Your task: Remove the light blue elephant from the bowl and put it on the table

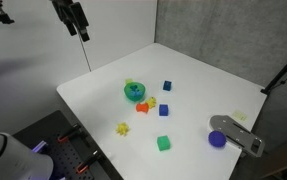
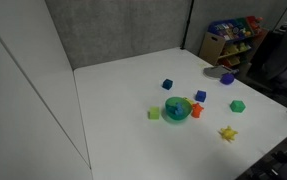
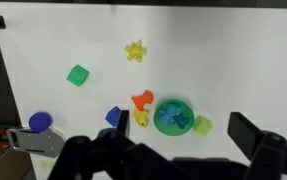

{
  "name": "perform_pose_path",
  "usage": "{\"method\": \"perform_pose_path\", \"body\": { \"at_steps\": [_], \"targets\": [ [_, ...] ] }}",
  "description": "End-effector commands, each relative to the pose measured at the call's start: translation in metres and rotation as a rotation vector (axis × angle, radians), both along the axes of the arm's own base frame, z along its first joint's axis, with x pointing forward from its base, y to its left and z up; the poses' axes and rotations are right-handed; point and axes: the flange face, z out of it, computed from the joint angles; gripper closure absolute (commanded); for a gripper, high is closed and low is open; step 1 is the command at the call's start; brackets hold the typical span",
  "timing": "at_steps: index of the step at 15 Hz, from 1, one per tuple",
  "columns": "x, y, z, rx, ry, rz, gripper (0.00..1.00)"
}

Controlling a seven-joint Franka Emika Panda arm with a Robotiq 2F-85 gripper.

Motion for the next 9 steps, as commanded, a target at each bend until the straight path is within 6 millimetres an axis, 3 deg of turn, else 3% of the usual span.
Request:
{"method": "perform_pose_path", "body": {
  "at_steps": [1,9],
  "targets": [
    [0.042,0.010,-0.016,0.028,0.003,0.001,0.00],
    [0.146,0.023,-0.098,0.063,0.038,0.017,0.00]
  ]
}}
